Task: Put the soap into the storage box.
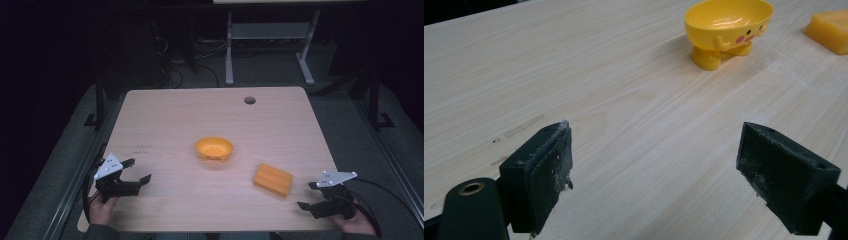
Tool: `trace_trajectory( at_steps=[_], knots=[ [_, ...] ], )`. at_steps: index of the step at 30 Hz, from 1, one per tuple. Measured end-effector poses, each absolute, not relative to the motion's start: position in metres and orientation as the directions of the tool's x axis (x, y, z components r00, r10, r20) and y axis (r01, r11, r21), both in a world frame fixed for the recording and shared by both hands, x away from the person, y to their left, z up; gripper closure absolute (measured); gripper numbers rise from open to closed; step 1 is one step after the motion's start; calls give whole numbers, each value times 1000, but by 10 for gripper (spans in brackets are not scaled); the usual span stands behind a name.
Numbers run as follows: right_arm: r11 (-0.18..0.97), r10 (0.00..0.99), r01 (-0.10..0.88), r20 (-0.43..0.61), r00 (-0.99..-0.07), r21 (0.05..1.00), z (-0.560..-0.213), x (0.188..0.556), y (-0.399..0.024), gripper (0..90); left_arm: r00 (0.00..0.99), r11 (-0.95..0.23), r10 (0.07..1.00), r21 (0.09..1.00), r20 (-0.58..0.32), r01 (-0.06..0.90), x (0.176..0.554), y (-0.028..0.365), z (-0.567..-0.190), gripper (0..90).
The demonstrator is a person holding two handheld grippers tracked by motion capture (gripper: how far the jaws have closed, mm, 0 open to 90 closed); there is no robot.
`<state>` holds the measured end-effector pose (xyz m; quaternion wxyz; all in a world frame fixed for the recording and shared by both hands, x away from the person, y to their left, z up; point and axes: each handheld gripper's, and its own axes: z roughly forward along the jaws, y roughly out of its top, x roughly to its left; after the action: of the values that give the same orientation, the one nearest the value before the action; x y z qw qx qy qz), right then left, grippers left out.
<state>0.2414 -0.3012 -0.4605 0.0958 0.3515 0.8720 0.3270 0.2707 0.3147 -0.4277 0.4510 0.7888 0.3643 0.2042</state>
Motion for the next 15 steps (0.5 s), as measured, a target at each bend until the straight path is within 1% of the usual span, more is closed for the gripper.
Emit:
trace_trajectory(
  at_steps=[15],
  knots=[
    [608, 633, 516, 23, -774, 603, -446, 254, -284, 169, 651, -329, 759, 861, -4, 388, 271, 315, -428, 141]
  ],
)
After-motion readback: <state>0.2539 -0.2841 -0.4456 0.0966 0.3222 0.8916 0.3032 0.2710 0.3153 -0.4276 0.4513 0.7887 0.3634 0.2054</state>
